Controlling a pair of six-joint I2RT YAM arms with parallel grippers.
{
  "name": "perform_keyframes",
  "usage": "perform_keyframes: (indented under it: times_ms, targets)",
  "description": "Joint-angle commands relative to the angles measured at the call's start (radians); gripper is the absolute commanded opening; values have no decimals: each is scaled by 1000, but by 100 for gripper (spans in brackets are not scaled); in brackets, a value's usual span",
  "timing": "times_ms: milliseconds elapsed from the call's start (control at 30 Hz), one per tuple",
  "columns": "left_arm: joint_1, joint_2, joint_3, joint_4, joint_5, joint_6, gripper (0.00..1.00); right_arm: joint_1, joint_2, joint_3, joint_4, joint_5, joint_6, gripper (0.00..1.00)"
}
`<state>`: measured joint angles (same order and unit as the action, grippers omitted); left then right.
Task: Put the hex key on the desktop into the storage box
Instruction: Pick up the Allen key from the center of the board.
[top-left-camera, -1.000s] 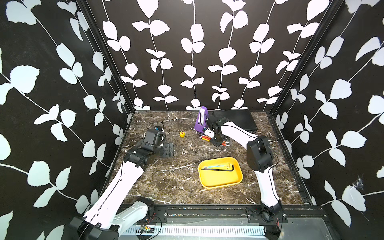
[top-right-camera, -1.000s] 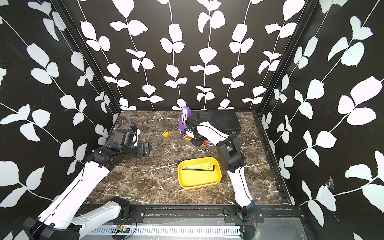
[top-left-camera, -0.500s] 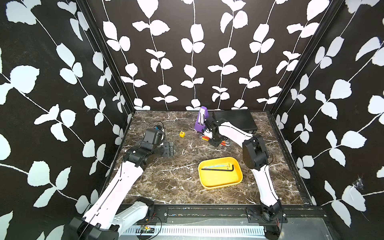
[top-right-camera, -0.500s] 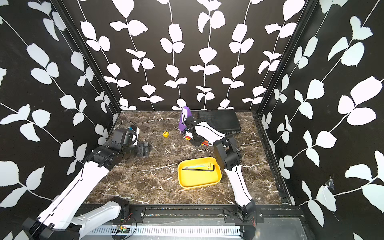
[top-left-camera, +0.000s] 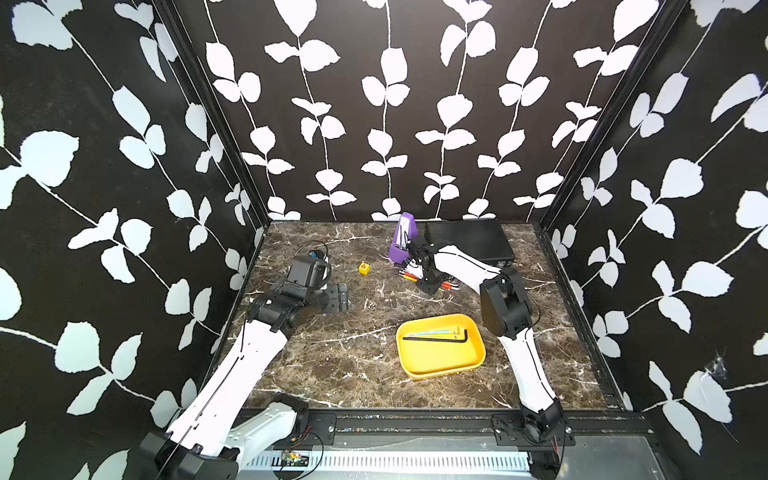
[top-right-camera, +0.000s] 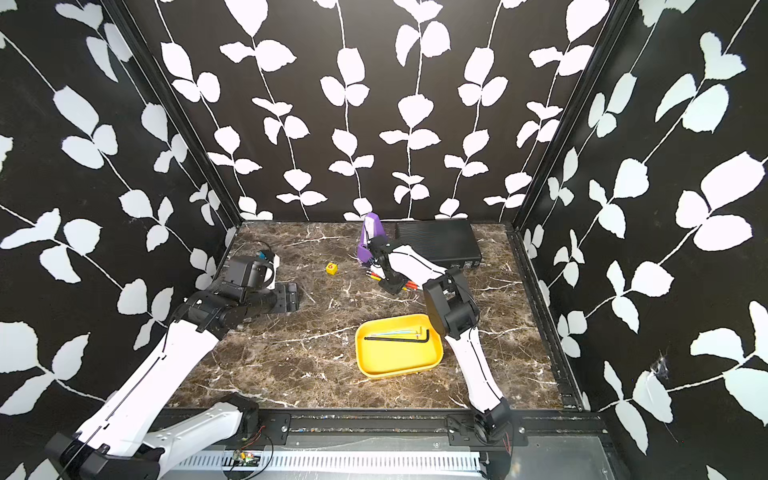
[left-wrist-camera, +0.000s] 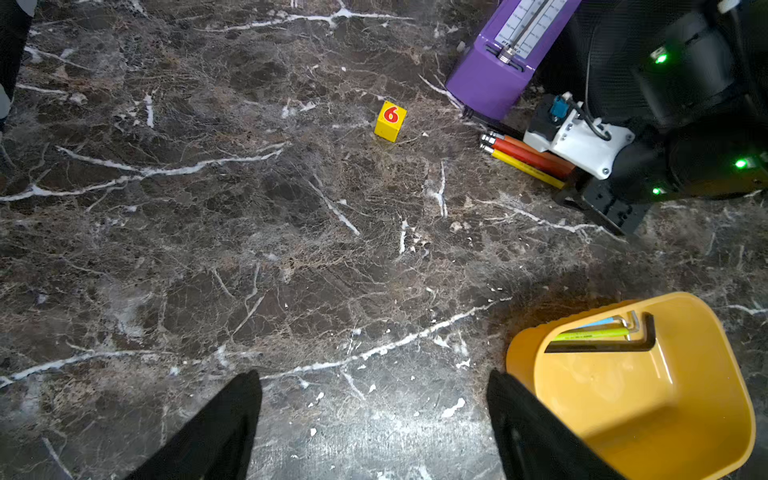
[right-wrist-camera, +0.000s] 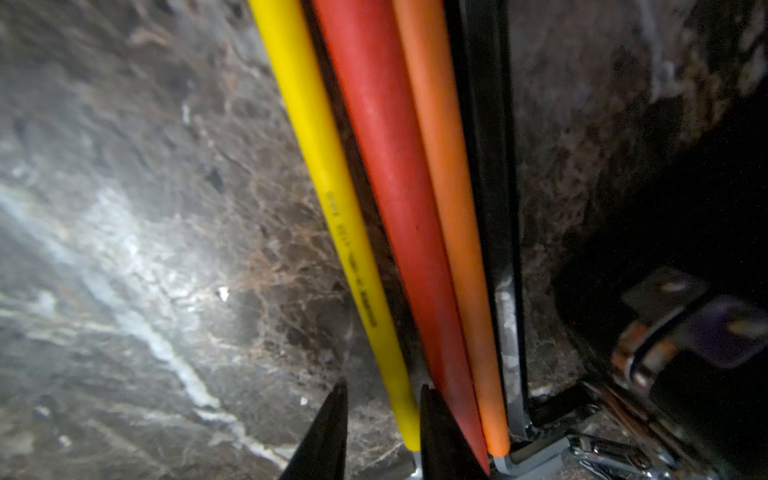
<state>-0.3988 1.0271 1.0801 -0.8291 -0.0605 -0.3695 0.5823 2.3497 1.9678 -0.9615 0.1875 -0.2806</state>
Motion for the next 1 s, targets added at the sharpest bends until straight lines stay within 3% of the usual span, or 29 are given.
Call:
perform_keyframes:
  times_ms: [0, 167, 367, 533, 733, 967]
  targets:
    - [-3, -8, 27, -34, 7, 11, 86, -3, 26, 24, -3, 6, -32, 32]
    - [-2, -8, 28, -40, 9, 11, 86, 1, 25, -22, 10, -1, -45, 32]
    - [-2, -4, 32, -43, 9, 9, 86, 2, 29, -20, -17, -157, -25, 30]
    - [-3, -7, 29, -41, 7, 3, 86, 5, -3, -56, -28, -199, -35, 25]
    - [-3, -11, 27, -41, 7, -2, 86, 18, -40, -99, -16, -172, -57, 23]
    - [-3, -11, 25, -41, 12, -5, 86, 18, -1, -60, -20, -131, -47, 27]
